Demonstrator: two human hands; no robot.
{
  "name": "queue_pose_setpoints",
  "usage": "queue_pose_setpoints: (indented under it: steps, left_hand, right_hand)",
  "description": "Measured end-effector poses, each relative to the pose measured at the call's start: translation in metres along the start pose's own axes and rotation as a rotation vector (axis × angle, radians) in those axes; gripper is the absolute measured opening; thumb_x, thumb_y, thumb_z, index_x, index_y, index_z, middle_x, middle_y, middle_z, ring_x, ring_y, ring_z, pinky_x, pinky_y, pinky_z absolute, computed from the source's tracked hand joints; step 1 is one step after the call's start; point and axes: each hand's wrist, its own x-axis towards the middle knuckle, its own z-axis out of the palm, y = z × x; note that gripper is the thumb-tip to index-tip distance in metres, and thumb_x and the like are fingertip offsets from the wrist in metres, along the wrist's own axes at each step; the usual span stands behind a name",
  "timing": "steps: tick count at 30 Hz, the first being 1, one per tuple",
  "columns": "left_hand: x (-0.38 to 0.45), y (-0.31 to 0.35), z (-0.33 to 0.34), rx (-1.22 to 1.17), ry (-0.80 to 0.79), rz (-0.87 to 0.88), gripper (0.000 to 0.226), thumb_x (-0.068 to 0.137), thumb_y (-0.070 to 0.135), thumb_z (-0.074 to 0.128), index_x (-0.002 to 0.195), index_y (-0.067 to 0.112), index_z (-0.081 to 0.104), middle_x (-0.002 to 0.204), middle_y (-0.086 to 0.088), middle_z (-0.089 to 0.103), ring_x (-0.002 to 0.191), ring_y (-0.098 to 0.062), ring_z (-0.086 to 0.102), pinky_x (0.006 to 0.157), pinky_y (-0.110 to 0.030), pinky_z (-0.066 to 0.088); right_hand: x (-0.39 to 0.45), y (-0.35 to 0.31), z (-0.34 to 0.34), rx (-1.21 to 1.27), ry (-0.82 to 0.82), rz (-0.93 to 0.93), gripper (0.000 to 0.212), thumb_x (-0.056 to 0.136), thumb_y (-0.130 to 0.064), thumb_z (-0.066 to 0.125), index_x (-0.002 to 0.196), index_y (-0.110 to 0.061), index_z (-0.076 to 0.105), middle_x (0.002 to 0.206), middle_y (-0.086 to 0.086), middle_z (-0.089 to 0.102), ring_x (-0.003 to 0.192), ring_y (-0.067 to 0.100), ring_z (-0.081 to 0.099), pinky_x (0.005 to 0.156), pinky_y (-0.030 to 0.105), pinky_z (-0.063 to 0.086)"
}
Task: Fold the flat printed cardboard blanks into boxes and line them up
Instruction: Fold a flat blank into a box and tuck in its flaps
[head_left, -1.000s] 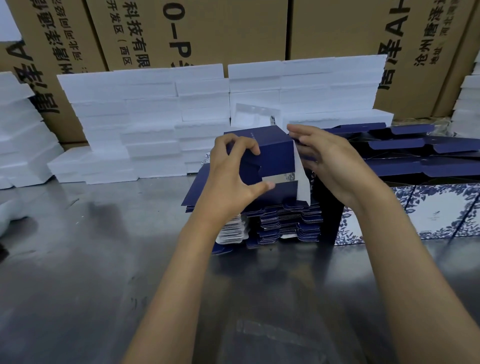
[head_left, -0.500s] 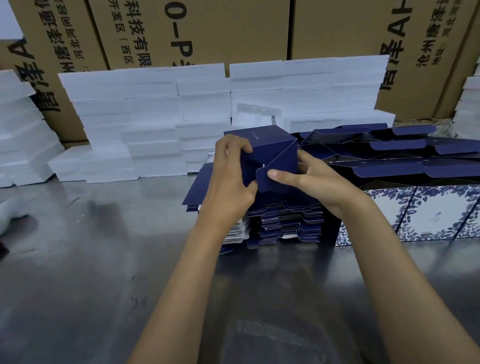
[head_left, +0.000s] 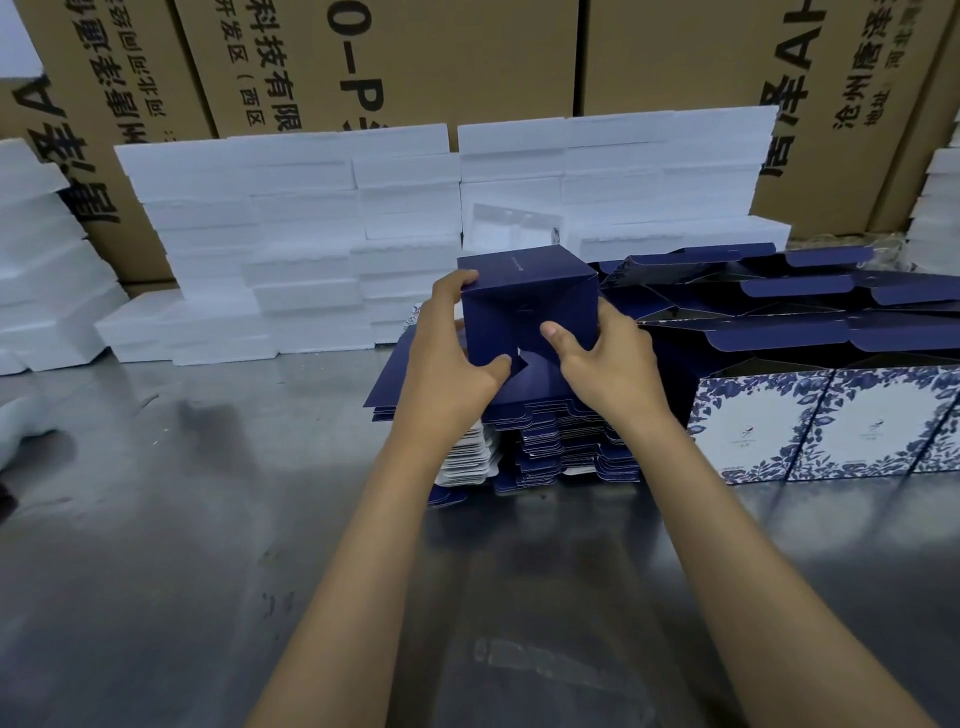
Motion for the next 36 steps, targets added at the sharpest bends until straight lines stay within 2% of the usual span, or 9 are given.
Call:
queue_pose_setpoints:
  steps: [8,12,15,20,23,27,32,34,36]
  left_hand:
    - [0.002,0.003,-0.004,-0.110,0.004,-0.073,0.075,0.081,0.011,0.074,0.137,0.041,0.035,0.126,0.022,0.047,0.109,-0.004,0.061,0.075,-0.021,0.058]
    - [0.008,0.007,-0.005,-0.359,0.121,-0.304,0.044,0.094,0.028,0.055,0.133,0.044,0.042,0.109,0.021,0.065,0.100,0.000,0.065,0.079,-0.026,0.059]
    - [0.013,0.010,-0.006,-0.363,0.113,-0.481,0.030,0.104,0.041,0.041,0.130,0.031,0.053,0.111,0.008,0.071,0.104,-0.012,0.067,0.097,-0.039,0.055]
    - [0.004,0.023,-0.009,-0.419,-0.116,-0.459,0.037,0.095,0.063,0.048,0.118,0.038,0.061,0.103,0.016,0.075,0.104,-0.010,0.070,0.106,-0.045,0.049]
    - [0.006,0.027,-0.017,-0.555,-0.136,-0.398,0.084,0.071,0.058,0.080,0.141,0.040,0.038,0.133,0.011,0.062,0.120,-0.014,0.063,0.110,-0.045,0.046]
    - [0.007,0.034,-0.020,-0.417,-0.105,-0.275,0.136,0.052,0.042,0.095,0.152,0.055,0.004,0.133,0.029,0.042,0.132,-0.004,0.048,0.114,-0.035,0.037]
    - [0.009,0.039,-0.028,-0.370,-0.034,-0.245,0.118,0.061,0.045,0.093,0.150,0.057,0.016,0.147,0.016,0.034,0.127,-0.003,0.042,0.093,-0.022,0.044]
    - [0.009,0.046,-0.029,-0.358,-0.047,-0.206,0.105,0.063,0.040,0.092,0.149,0.046,0.031,0.141,0.017,0.048,0.118,-0.004,0.058,0.089,-0.026,0.055]
    - [0.009,0.056,-0.029,-0.342,-0.064,-0.174,0.097,0.062,0.038,0.090,0.145,0.040,0.040,0.135,0.012,0.056,0.113,-0.008,0.064,0.091,-0.033,0.058]
  right_hand:
    - [0.008,-0.001,-0.015,0.113,-0.246,0.078,0.030,0.094,-0.038,0.071,0.121,-0.029,0.061,0.107,-0.022,0.067,0.103,-0.004,0.062,0.091,0.023,0.053]
    - [0.009,-0.012,-0.031,0.217,-0.322,0.204,0.070,0.081,-0.077,0.062,0.139,-0.038,0.053,0.128,-0.023,0.056,0.120,0.006,0.053,0.097,0.029,0.042]
    - [0.012,-0.018,-0.034,0.308,-0.243,0.251,0.050,0.082,-0.086,0.048,0.111,-0.047,0.058,0.107,-0.033,0.052,0.106,-0.005,0.053,0.094,0.031,0.038]
    - [0.012,-0.027,-0.035,0.337,-0.079,0.265,0.060,0.085,-0.082,0.049,0.105,-0.026,0.061,0.105,-0.006,0.064,0.103,0.013,0.063,0.090,0.036,0.053]
    - [0.016,-0.027,-0.040,0.523,-0.058,0.352,0.057,0.088,-0.072,0.056,0.116,-0.024,0.067,0.114,-0.002,0.074,0.104,0.017,0.072,0.080,0.034,0.061]
    - [0.020,-0.014,-0.040,0.597,-0.111,0.385,0.024,0.101,-0.033,0.056,0.114,-0.018,0.068,0.112,0.003,0.073,0.097,0.020,0.072,0.081,0.033,0.058]
    - [0.020,-0.013,-0.049,0.398,-0.173,0.297,0.033,0.100,-0.016,0.048,0.125,-0.024,0.069,0.118,0.000,0.073,0.110,0.023,0.067,0.084,0.033,0.049]
    - [0.015,-0.019,-0.052,0.388,-0.184,0.296,0.028,0.098,-0.033,0.052,0.115,-0.028,0.074,0.107,-0.004,0.074,0.097,0.021,0.065,0.085,0.036,0.046]
    - [0.007,-0.026,-0.055,0.413,-0.240,0.334,0.050,0.087,-0.073,0.055,0.116,-0.037,0.074,0.111,-0.010,0.074,0.101,0.014,0.067,0.094,0.038,0.048]
